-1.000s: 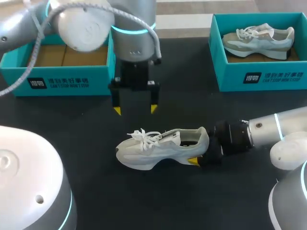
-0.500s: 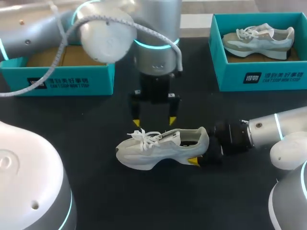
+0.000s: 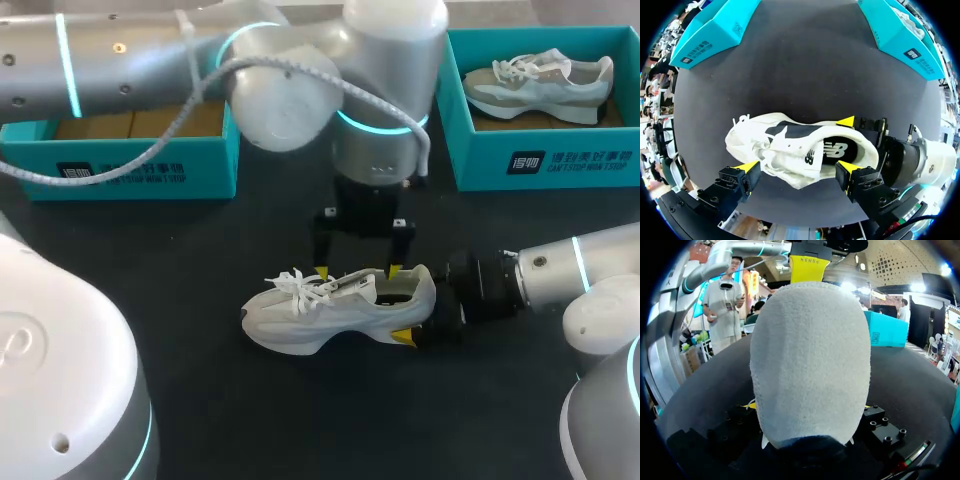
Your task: Take the shoe out of the shoebox, open the shoe tongue, remove and reinsert the insole, then place the shoe into the shoebox
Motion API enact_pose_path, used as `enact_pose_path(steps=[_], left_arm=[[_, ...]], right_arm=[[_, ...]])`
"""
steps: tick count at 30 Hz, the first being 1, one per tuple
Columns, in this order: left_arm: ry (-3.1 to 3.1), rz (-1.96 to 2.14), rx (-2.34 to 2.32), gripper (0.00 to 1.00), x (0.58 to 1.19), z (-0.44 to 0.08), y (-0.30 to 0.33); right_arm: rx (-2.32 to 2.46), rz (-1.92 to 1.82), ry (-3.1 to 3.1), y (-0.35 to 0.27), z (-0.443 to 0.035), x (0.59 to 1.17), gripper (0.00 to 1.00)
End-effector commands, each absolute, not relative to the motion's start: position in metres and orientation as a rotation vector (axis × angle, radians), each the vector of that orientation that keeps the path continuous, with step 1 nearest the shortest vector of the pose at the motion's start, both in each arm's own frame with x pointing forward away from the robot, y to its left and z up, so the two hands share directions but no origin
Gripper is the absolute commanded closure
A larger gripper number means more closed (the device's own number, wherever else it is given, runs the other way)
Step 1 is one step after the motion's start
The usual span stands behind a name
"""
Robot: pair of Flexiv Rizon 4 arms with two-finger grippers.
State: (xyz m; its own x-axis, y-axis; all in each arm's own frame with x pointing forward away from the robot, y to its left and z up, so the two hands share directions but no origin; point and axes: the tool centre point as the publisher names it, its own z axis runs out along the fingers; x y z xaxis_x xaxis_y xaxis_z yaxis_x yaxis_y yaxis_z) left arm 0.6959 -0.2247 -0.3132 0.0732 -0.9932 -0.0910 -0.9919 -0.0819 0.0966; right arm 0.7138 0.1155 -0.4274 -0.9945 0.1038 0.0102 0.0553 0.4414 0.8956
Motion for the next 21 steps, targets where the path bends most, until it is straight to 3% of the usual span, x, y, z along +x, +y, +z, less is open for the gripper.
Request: enact_pose_path(steps=[1,21], left_arm=[[-2.139,-0.271,2.32,0.0,0.697,-0.329,-0.239],[-2.126,-0.425,2.423,0.0,0.694,-0.361,-0.208]], right_arm=[[0.147,1.623,2.632,0.12,-0.431,0.716,1.0],[0.147,1.623,2.632,0.12,-0.431,0.716,1.0]])
